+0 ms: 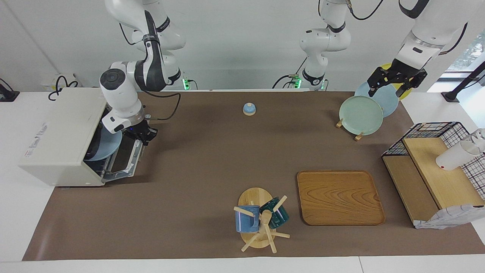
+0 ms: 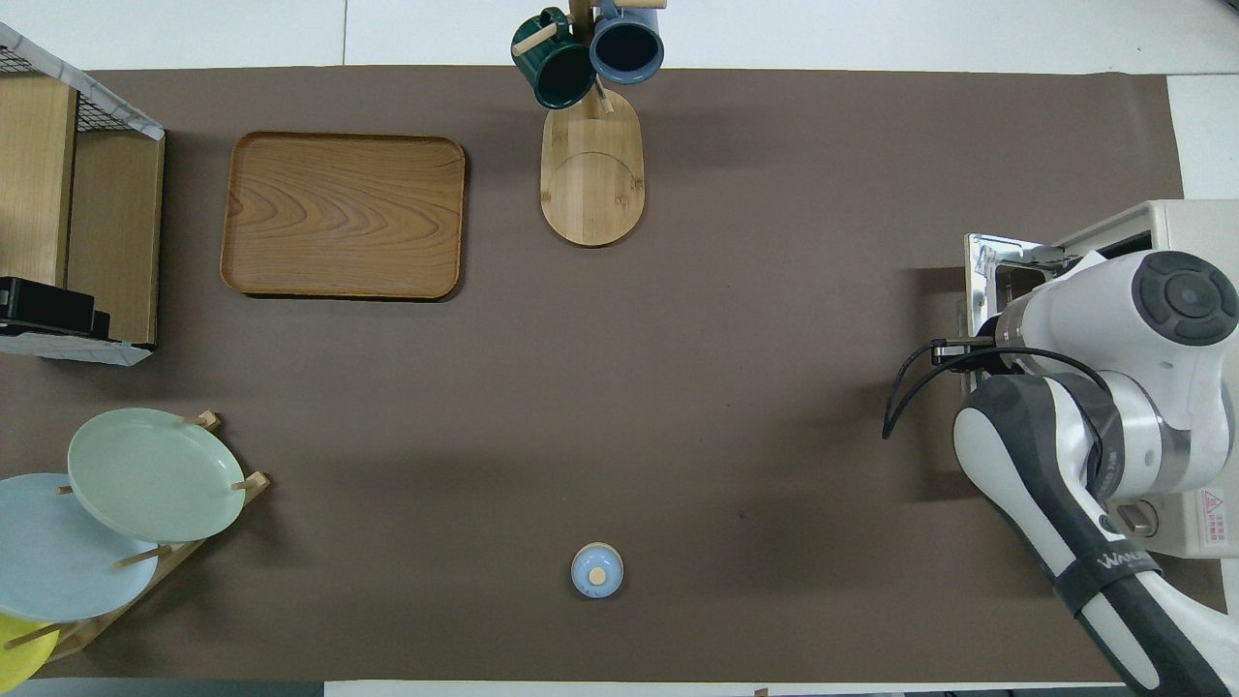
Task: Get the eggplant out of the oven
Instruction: 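Pull the oven door open and down with the right gripper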
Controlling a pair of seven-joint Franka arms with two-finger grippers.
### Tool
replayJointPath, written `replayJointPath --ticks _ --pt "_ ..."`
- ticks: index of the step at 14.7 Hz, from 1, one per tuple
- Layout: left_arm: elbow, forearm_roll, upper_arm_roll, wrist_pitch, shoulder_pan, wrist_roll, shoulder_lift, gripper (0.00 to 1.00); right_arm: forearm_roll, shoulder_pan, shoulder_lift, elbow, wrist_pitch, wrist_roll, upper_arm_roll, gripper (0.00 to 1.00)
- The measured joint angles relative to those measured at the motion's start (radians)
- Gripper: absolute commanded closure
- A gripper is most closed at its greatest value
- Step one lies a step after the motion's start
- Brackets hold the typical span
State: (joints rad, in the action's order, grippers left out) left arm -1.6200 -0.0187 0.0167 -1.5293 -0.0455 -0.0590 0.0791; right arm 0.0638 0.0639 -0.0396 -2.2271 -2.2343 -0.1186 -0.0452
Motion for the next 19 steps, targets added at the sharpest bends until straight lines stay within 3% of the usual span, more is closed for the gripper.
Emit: replayJointPath --ticks 8,11,13,14,18,19 --pt "-0.002 0.0 0.0 -0.003 0.0 0.0 0.0 0.0 -0.011 0.014 -0.098 0.0 -0.075 -0.039 -0.002 1.0" --pt "-0.002 0.0 0.0 -0.017 0.0 0.0 0.001 0.0 -0.007 0.023 -0.106 0.032 -0.046 -0.048 -0.009 1.0" --pt "-0.003 0.0 0.0 -0.026 0.0 0.0 0.001 0.0 -0.007 0.023 -0.105 0.071 -0.011 -0.048 -0.011 0.48" --pt "-0.003 0.0 0.0 -0.028 0.0 0.0 0.001 0.0 -0.008 0.023 -0.102 0.087 0.008 -0.048 -0.012 0.42" --pt "-0.006 0.0 0.0 -0.031 0.0 0.0 0.001 0.0 -0.011 0.032 -0.073 0.163 0.142 -0.053 -0.011 0.45" --pt "-0.006 0.0 0.0 -0.032 0.0 0.0 0.001 0.0 -0.012 0.031 -0.063 0.173 0.16 -0.056 -0.011 0.52"
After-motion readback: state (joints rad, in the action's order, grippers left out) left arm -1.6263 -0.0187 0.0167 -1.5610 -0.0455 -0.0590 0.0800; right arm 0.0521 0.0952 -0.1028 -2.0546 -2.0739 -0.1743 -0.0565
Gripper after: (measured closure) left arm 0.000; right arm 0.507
